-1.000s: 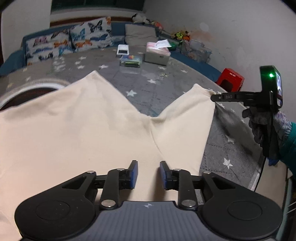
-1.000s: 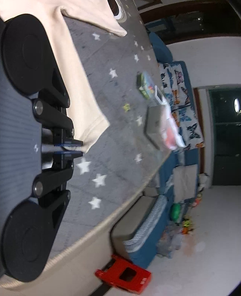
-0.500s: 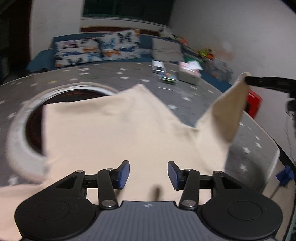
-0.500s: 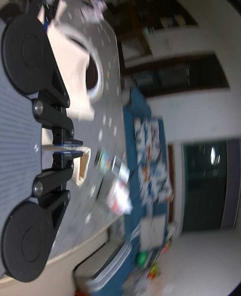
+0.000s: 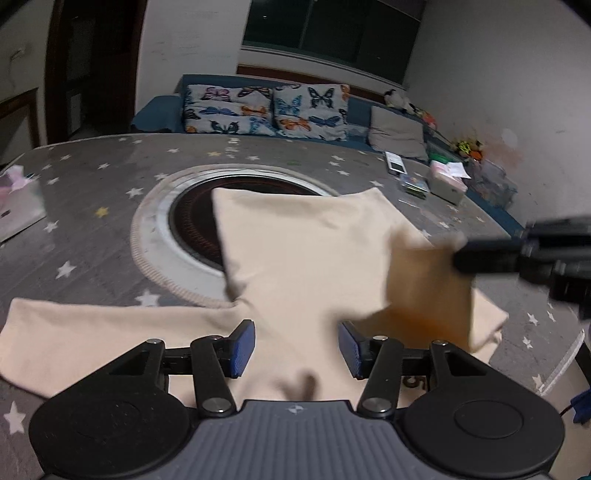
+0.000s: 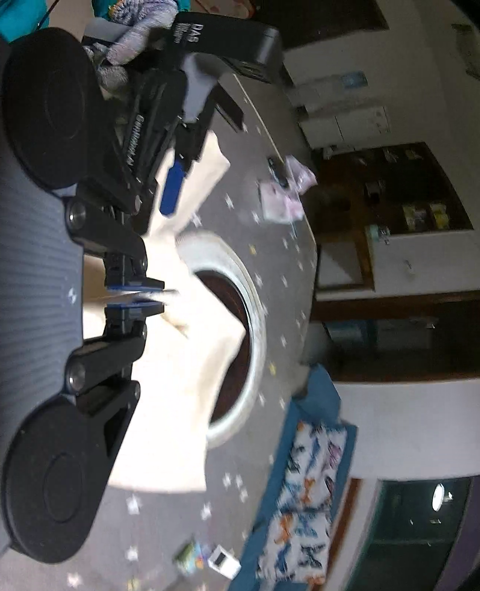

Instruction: Fold clothes

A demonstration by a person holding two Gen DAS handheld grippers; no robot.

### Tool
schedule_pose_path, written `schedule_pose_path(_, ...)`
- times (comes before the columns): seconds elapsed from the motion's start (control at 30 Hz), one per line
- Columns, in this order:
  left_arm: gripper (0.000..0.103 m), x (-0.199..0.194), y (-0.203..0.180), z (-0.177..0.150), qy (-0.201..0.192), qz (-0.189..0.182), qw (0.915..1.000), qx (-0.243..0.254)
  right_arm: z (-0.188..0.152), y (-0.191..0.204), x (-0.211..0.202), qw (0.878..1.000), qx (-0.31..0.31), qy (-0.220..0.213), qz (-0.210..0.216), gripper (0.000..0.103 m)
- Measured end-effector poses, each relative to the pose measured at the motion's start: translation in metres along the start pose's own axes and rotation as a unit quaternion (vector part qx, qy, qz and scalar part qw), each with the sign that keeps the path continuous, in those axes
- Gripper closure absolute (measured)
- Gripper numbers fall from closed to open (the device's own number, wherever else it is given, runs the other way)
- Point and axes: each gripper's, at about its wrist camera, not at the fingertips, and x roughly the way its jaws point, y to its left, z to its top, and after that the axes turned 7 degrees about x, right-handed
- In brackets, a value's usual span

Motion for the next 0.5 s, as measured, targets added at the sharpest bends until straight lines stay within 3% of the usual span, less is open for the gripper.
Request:
schedule_pose_path(0.2,0.050,-0.004,0.002,-0.002,-0.001,0.005,1.0000,0.005,-0.004,-0.010,-0.016,1.000,0.002,-0.001,-0.007,0.085)
schedule_pose_path(0.33,0.051,0.007,-0.012,0.000,0.010,-0.011,0.9996,0.026,-0.017,-0.046,-0.037,0.997,0.008,0.021,-0.069,0.083)
schedule_pose_path(0.5,0.052,0.033,-0.032,0.001,0.038,0.000,0.9976,0.057,-0.043,-0.085,-0.044,0.989,0.030,0.065,-0.128,0.077)
